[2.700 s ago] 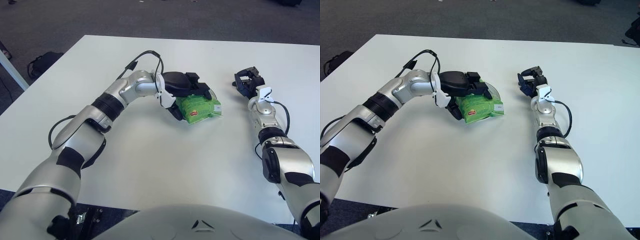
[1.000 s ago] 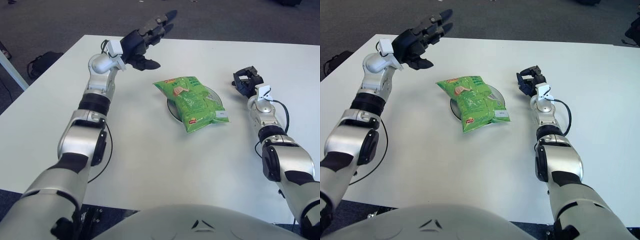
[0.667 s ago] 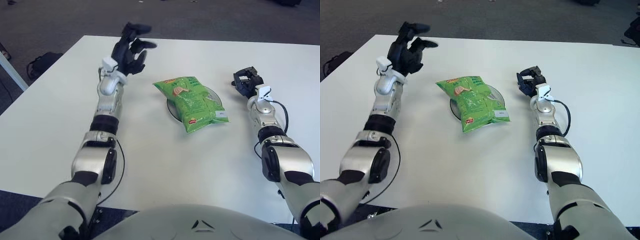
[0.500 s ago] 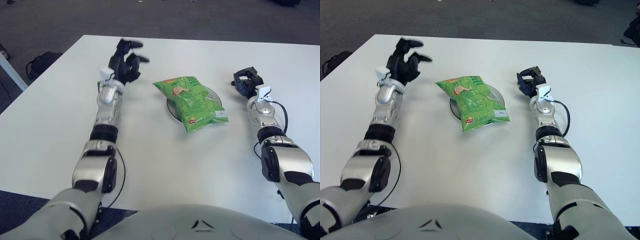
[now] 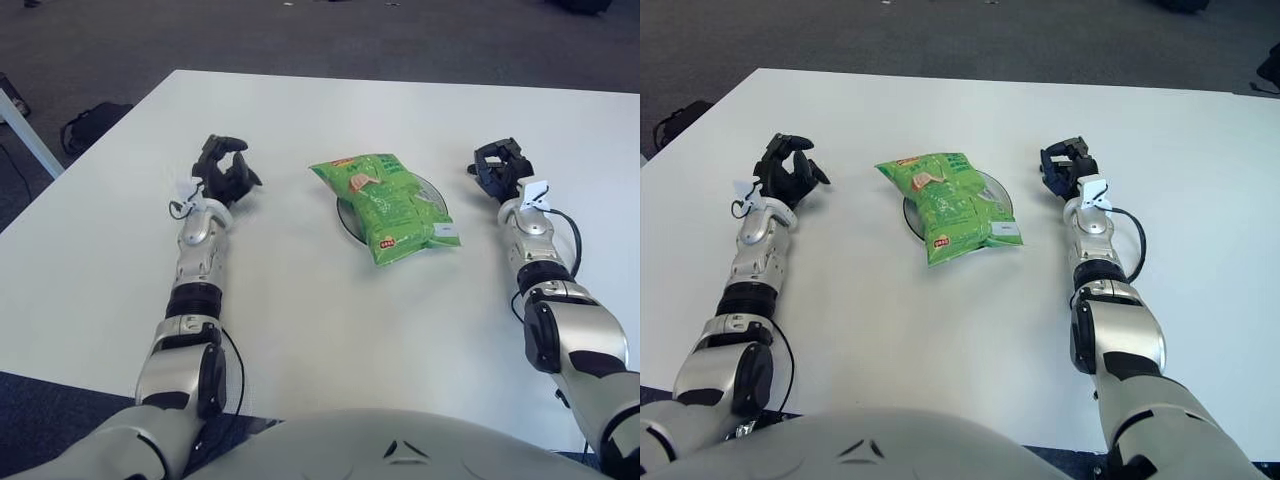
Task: Put the snack into the plate.
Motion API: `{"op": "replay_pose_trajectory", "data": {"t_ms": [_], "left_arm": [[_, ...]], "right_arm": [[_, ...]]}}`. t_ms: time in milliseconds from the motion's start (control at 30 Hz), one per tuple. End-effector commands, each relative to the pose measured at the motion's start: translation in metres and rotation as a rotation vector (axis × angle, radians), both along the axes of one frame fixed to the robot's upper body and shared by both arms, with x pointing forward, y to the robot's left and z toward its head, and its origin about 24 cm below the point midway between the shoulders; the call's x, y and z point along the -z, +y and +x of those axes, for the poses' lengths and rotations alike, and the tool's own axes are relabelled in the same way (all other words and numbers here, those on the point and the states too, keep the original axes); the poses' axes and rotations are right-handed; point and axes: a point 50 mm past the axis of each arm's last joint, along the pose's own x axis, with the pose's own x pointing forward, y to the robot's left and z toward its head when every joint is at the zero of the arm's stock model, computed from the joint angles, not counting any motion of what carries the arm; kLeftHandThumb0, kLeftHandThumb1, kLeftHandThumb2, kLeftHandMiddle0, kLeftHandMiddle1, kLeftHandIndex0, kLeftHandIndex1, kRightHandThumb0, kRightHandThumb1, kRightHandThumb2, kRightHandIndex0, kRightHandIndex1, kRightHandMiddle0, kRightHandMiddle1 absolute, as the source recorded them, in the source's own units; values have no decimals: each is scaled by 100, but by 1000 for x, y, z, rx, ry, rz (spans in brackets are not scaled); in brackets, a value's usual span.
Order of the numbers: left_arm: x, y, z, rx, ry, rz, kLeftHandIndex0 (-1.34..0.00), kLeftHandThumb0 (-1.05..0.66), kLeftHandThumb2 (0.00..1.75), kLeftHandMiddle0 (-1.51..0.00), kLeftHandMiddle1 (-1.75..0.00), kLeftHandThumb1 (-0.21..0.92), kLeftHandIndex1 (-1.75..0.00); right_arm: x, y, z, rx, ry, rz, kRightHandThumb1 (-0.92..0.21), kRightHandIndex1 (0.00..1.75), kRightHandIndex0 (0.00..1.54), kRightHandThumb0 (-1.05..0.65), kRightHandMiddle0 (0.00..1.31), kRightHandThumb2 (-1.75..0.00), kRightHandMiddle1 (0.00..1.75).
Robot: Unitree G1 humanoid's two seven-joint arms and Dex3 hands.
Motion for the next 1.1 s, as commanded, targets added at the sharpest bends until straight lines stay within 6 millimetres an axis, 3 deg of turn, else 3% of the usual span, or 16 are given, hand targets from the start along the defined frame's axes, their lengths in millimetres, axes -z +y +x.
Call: {"op": "replay_pose_trajectory", "data": {"t_ms": [0, 567, 1067], "left_arm": [[19, -1, -12, -36, 57, 8, -50, -44, 114, -123, -175, 46, -175], [38, 3, -21, -106, 164, 53, -54, -45, 119, -131, -175, 42, -175], [49, 0, -24, -29, 192, 190, -54, -45, 119, -130, -175, 42, -175]], "right_arm": [[40, 2, -21, 8, 164, 25, -86, 150, 40, -36, 24, -60, 175], [44, 0, -28, 52, 147, -1, -82, 152, 40, -36, 26, -66, 175], [48, 0, -35, 74, 132, 37, -82, 152, 46, -36, 26, -66, 175]]}}
